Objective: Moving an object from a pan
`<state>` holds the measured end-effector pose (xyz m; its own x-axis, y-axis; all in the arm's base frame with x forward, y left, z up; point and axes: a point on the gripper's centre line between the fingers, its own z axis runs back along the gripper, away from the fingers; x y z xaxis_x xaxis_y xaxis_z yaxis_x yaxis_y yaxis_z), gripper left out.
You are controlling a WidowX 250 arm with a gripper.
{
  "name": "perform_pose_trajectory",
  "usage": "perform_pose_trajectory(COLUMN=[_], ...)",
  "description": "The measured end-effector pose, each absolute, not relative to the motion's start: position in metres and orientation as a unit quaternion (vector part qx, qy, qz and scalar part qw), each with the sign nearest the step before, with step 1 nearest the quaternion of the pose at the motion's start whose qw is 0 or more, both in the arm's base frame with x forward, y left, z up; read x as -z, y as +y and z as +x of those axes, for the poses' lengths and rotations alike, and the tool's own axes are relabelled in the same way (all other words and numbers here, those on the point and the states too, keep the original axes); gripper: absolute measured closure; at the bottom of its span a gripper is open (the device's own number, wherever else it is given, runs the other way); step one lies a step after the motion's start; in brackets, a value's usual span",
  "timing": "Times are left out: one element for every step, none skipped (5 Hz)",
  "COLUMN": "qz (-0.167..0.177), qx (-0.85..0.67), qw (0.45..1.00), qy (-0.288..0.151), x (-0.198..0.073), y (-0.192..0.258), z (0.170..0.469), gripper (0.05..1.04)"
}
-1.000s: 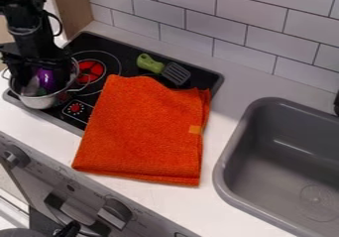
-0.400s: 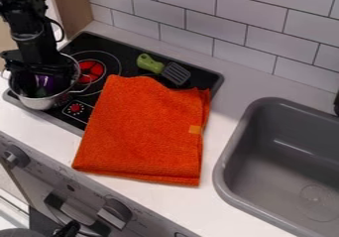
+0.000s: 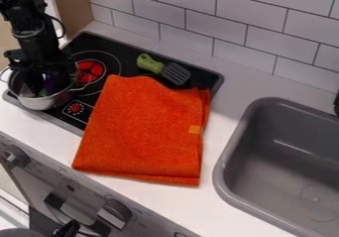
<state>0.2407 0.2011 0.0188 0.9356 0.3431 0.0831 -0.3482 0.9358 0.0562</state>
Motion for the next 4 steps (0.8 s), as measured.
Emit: perform_pose_trajectory(qz=[0.030,0.029,0.019,0.013], qx=[-0.176,-0.189,-0.206,-0.229], qw=[0.984,0.981,0.978,0.973], qy=[-0.025,-0.018,-0.007,-0.002], x=[-0.020,-0.027,-0.043,-0.060], y=[0.203,0.206,0.212,0.219], z=[0.240,0.242,0.247,0.252], gripper=[0.510,0.510,0.510,0.510])
